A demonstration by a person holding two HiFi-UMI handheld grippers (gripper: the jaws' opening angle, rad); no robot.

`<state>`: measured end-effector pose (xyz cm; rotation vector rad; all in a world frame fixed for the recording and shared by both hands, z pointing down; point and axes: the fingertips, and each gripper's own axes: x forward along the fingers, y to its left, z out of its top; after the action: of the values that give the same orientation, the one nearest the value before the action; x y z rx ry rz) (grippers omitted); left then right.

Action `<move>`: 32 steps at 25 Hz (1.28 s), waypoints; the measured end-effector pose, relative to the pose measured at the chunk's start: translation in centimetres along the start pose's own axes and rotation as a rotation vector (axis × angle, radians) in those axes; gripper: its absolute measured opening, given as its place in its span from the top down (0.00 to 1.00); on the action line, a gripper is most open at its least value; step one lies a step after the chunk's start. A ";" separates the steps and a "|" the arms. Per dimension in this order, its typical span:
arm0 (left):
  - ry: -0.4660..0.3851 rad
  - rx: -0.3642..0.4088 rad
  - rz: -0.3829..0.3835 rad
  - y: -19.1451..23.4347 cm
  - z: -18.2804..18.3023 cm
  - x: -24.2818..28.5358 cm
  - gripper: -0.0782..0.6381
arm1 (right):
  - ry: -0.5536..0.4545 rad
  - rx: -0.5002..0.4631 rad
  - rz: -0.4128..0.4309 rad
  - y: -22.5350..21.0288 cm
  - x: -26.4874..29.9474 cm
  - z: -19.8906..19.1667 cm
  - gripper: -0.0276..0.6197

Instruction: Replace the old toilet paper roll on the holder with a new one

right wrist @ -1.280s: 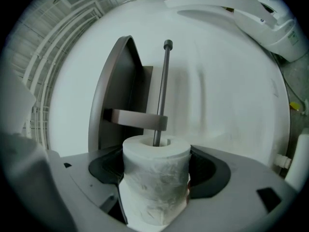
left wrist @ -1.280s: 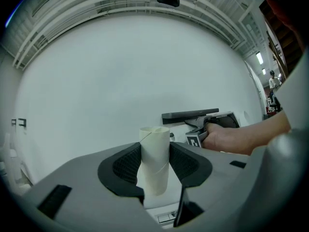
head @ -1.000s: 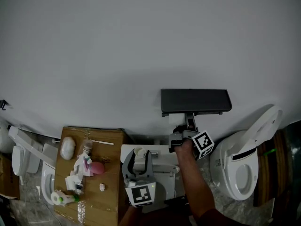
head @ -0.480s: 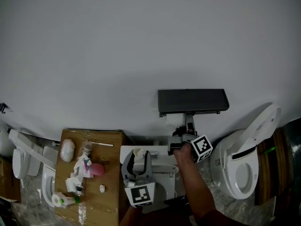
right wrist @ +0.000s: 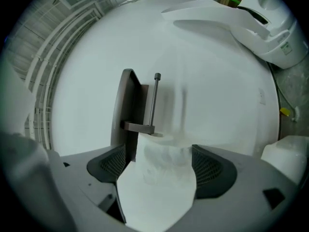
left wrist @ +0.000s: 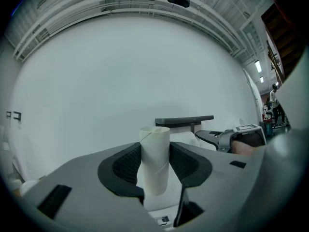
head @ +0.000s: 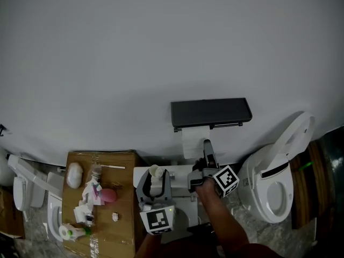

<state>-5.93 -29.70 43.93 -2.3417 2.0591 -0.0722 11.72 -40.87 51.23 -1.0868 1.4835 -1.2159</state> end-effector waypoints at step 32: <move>-0.070 0.012 -0.148 -5.6 2.4 -0.6 0.61 | 0.002 -0.197 0.116 6.6 -11.5 2.9 0.93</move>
<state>-0.36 -28.46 41.82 -2.4488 1.8474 -0.0054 16.35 -29.41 45.66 -1.1119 1.6705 -1.0071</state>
